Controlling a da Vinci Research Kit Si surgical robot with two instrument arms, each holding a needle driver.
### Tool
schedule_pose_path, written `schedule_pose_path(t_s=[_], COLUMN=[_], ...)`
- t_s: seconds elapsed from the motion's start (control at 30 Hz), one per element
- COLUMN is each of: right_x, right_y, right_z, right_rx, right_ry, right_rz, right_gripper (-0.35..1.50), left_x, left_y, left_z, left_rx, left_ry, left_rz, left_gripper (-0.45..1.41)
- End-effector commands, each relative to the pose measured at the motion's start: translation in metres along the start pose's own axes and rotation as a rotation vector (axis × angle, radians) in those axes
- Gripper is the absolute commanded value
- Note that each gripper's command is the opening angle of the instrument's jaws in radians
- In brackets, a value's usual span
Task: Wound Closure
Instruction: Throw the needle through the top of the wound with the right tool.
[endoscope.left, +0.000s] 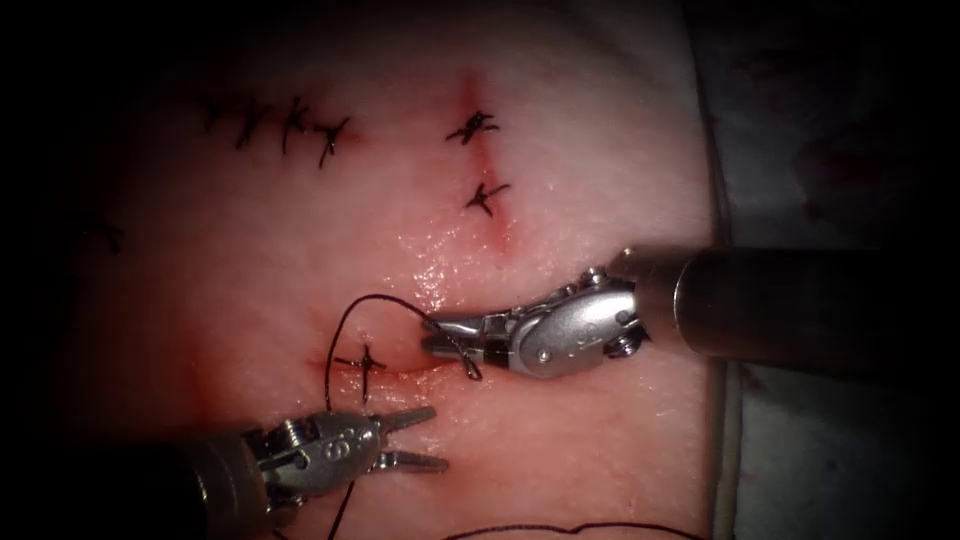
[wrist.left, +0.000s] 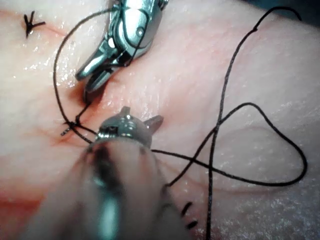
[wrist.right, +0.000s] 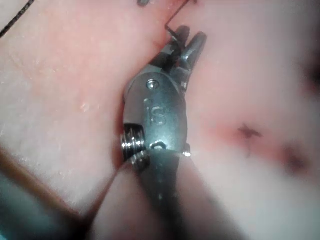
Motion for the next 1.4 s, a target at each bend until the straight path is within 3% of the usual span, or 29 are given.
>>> schedule_pose_path(t_s=[0.03,0.2,0.4,0.83,1.2,1.4], right_x=[-0.0004,0.0004,0.0003,-0.0042,-0.0049,-0.0035], right_y=[-0.0001,-0.0003,-0.0024,-0.0066,-0.0089,-0.0091], right_z=[0.0011,0.0017,0.0036,0.0020,0.0014,0.0009], right_rx=[0.003,0.038,0.120,0.167,0.218,0.234], right_ry=[0.003,0.009,-0.021,-0.110,-0.187,-0.245], right_rz=[0.002,0.028,0.075,0.233,0.215,0.036], right_gripper=[-0.35,-0.35,-0.35,-0.35,-0.35,-0.35], left_x=[0.0000,0.0000,0.0000,-0.0001,-0.0002,-0.0002], left_y=[-0.0001,-0.0001,-0.0002,-0.0003,-0.0005,-0.0005], left_z=[0.0009,0.0008,0.0007,0.0004,0.0002,0.0002], left_rx=[-0.001,-0.001,-0.003,-0.010,-0.010,-0.007], left_ry=[0.001,0.001,0.001,0.003,0.002,0.001], left_rz=[0.000,0.000,0.000,0.002,0.002,0.002], left_gripper=[0.21,0.21,0.21,0.19,0.19,0.19])
